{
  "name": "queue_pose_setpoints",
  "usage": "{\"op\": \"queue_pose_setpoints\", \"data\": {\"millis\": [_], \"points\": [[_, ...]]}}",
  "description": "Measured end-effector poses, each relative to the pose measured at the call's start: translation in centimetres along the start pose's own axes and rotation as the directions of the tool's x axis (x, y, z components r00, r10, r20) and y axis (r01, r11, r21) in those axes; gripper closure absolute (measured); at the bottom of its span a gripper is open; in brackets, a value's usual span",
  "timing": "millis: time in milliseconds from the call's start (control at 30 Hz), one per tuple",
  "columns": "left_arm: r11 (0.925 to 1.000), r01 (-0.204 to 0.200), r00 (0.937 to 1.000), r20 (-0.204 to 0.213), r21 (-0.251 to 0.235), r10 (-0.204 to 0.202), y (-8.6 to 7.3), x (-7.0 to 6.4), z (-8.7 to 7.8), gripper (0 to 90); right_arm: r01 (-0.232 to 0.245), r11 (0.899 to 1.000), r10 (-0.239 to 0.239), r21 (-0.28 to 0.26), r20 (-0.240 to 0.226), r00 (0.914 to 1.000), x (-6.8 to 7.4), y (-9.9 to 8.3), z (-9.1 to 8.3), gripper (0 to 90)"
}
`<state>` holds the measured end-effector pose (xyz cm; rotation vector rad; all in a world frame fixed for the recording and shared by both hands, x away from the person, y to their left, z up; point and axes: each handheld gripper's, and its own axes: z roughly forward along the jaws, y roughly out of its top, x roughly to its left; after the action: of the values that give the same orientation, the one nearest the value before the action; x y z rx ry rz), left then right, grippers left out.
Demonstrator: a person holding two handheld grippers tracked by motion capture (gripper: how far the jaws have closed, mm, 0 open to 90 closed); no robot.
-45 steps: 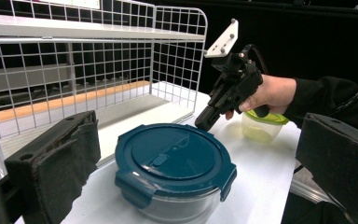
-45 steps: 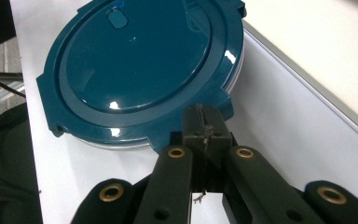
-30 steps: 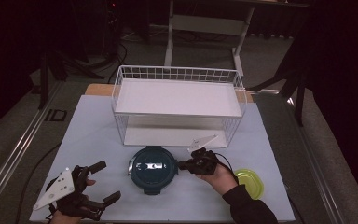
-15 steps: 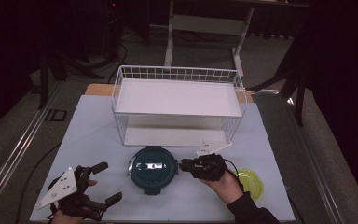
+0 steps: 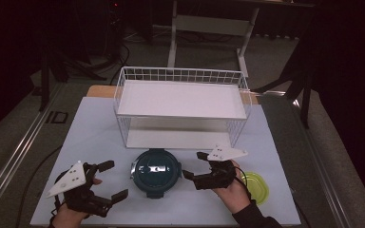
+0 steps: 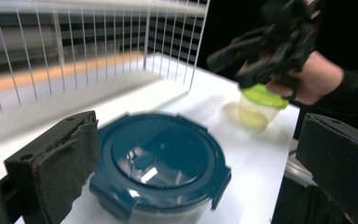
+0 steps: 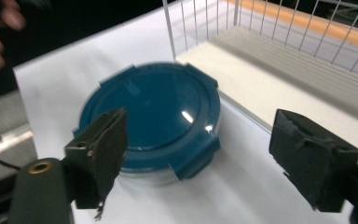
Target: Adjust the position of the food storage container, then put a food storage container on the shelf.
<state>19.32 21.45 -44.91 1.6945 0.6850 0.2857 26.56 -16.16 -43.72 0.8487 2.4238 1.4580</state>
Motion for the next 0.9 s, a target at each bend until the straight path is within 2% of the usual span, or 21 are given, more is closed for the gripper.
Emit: {"op": "queue_pose_setpoints", "data": {"millis": [33, 100, 133, 167, 267, 333, 367, 400, 433, 467, 500, 567, 633, 700, 733, 767, 800, 867, 900], "points": [[0.9998, 0.012, 0.9999, -0.007, 0.016, -0.012, 0.1, 0.3, 0.2, 0.0, -0.013, 1.000, 0.013, -0.013, -0.001, 0.9999, 0.0, -0.1, -0.1, 19.9], [0.9970, 0.051, 0.9986, -0.016, 0.059, -0.050, 0.2, 1.0, 0.8, 0.0, -0.076, 0.997, 0.076, -0.006, -0.003, 0.9971, -0.3, -0.2, 0.0, 17.9], [0.9946, 0.076, 0.9969, -0.025, 0.071, -0.074, 0.3, 1.4, 1.1, 0.0, -0.096, 0.995, 0.096, 0.003, -0.023, 0.9951, -0.7, -0.3, 0.2, 13.5], [0.9916, 0.100, 0.9948, -0.027, 0.083, -0.098, 0.2, 1.8, 1.4, 0.0, -0.110, 0.994, 0.110, -0.004, -0.040, 0.9932, -0.9, -0.4, 0.2, 14.0], [0.9764, 0.164, 0.9861, -0.049, 0.140, -0.159, -0.1, 2.8, 2.5, 0.0, -0.137, 0.990, 0.136, -0.033, -0.020, 0.9904, -1.2, -0.8, 0.1, 14.6], [0.9587, 0.225, 0.9740, -0.065, 0.174, -0.217, -0.5, 3.5, 3.1, 0.0, -0.139, 0.990, 0.138, -0.033, -0.035, 0.9898, -1.2, -0.8, 0.2, 14.3], [0.9428, 0.266, 0.9637, -0.074, 0.200, -0.257, -0.7, 3.9, 3.4, 0.0, -0.135, 0.990, 0.134, -0.034, -0.030, 0.9905, -1.2, -0.8, 0.2, 14.0], [0.9312, 0.300, 0.9540, -0.076, 0.208, -0.290, -0.9, 4.3, 3.6, 0.0, -0.131, 0.991, 0.130, -0.033, -0.037, 0.9909, -1.2, -0.8, 0.2, 14.0], [0.9177, 0.337, 0.9416, -0.073, 0.211, -0.329, -1.1, 4.7, 3.8, 0.0, -0.132, 0.991, 0.131, -0.029, -0.044, 0.9904, -1.2, -0.8, 0.3, 14.0], [0.9069, 0.359, 0.9332, -0.079, 0.220, -0.351, -1.2, 5.0, 3.9, 0.0, -0.135, 0.991, 0.134, -0.024, -0.043, 0.9900, -1.2, -0.8, 0.3, 14.0], [0.8906, 0.394, 0.9192, -0.087, 0.228, -0.384, -1.3, 5.3, 4.1, 0.0, -0.140, 0.990, 0.139, -0.019, -0.049, 0.9890, -1.2, -0.8, 0.4, 14.0], [0.8441, 0.471, 0.8814, -0.096, 0.256, -0.463, -1.7, 6.0, 4.5, 0.0, -0.167, 0.986, 0.167, 0.018, -0.059, 0.9841, -1.3, -0.9, 0.7, 13.4], [0.8200, 0.507, 0.8607, -0.105, 0.266, -0.498, -1.9, 6.3, 4.7, 4.1, -0.176, 0.982, 0.180, 0.062, -0.062, 0.9818, -1.2, -1.1, 1.1, 11.0], [0.8003, 0.530, 0.8471, -0.131, 0.280, -0.515, -2.2, 6.7, 4.9, 4.8, -0.192, 0.979, 0.196, 0.070, -0.062, 0.9786, -1.2, -1.3, 1.5, 10.4], [0.7856, 0.549, 0.8347, -0.138, 0.285, -0.533, -2.3, 6.9, 5.0, 5.8, -0.192, 0.978, 0.197, 0.079, -0.061, 0.9785, -1.1, -1.3, 1.6, 10.4], [0.7722, 0.565, 0.8229, -0.131, 0.291, -0.553, -2.4, 7.1, 5.1, 7.5, -0.196, 0.977, 0.201, 0.080, -0.053, 0.9782, -1.0, -1.3, 1.7, 10.4], [0.7640, 0.574, 0.8156, -0.126, 0.294, -0.565, -2.5, 7.3, 5.2, 9.7, -0.201, 0.976, 0.206, 0.083, -0.059, 0.9767, -1.0, -1.4, 1.8, 10.4], [0.7418, 0.595, 0.7982, -0.118, 0.310, -0.591, -2.8, 7.6, 5.4, 14.9, -0.222, 0.971, 0.228, 0.088, -0.067, 0.9714, -1.2, -1.4, 2.0, 10.4], [0.7334, 0.603, 0.7910, -0.118, 0.313, -0.600, -2.9, 7.7, 5.5, 15.1, -0.231, 0.969, 0.237, 0.089, -0.069, 0.9690, -1.2, -1.4, 2.0, 10.4]]}}
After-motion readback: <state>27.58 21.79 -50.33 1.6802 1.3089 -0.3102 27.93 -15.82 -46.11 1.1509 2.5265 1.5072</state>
